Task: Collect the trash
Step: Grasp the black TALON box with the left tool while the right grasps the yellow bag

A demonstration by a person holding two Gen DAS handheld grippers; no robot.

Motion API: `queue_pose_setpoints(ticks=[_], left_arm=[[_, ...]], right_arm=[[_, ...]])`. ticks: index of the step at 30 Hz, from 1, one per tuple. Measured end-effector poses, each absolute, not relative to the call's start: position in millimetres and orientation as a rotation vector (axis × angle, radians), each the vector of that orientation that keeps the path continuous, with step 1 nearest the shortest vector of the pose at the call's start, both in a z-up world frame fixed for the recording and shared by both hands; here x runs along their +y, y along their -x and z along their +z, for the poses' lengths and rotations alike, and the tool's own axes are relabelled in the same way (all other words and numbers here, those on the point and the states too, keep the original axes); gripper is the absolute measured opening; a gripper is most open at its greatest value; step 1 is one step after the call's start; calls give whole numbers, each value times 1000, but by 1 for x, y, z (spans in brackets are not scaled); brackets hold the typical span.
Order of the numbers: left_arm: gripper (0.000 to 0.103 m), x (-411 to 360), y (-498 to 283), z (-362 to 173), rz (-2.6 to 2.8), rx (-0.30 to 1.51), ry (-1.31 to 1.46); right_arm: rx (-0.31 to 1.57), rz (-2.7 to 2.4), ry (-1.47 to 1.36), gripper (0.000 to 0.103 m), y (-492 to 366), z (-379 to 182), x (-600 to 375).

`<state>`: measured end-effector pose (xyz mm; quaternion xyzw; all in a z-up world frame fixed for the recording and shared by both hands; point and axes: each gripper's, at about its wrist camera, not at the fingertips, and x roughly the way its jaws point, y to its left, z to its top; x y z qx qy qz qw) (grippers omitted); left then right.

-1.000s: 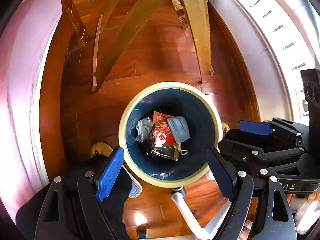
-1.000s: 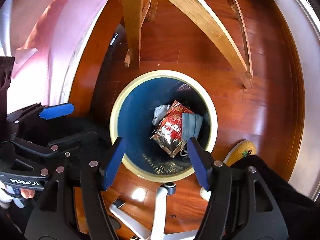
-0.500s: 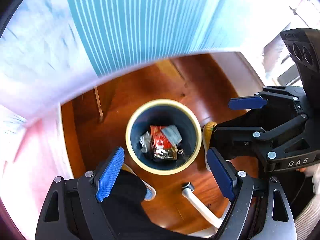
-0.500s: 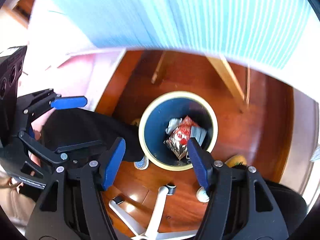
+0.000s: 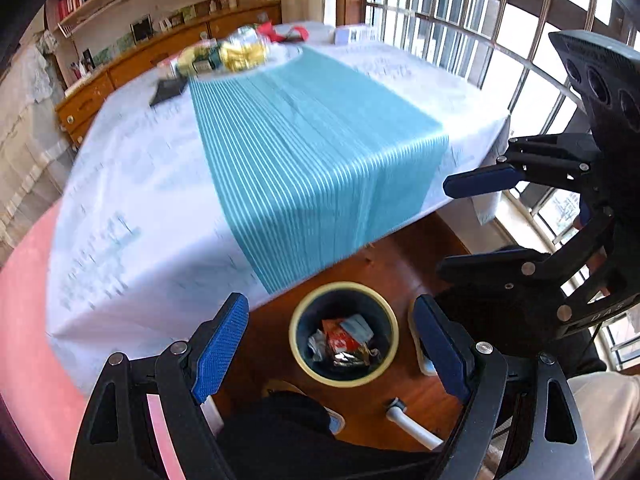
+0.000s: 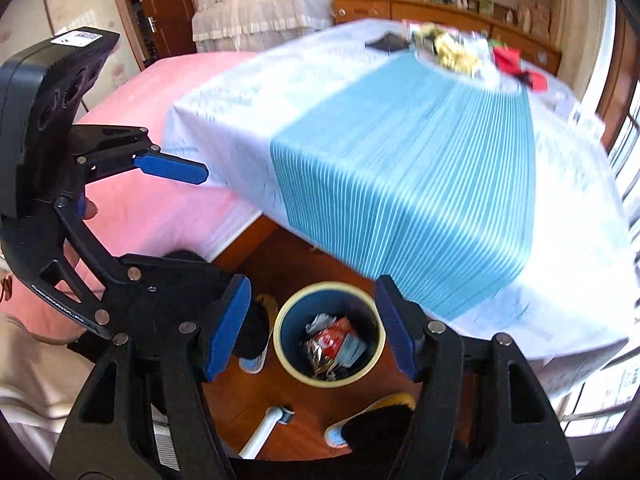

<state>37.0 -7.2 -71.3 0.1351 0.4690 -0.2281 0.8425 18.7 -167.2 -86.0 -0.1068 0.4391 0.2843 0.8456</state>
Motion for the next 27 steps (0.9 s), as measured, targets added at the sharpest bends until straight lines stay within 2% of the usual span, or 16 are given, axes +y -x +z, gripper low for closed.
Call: queue_pose_setpoints(ticks=[5, 9, 15, 19, 27], left_arm=[[86, 7, -78, -20, -434, 950, -283], [86, 26, -134, 12, -367, 955, -267], [86, 50, -231, 32, -324, 961, -278], [86, 56, -292, 26, -322, 962, -291], [86, 53, -390, -10, -385, 1015, -275]], right_arm=[[838, 572, 289, 62, -61, -34, -164], [840, 551, 305, 62, -118, -2, -161], [828, 488, 350, 62, -212, 27, -162], [836, 455, 375, 62, -279, 17, -163], [908, 445, 394, 62, -377, -48, -157]])
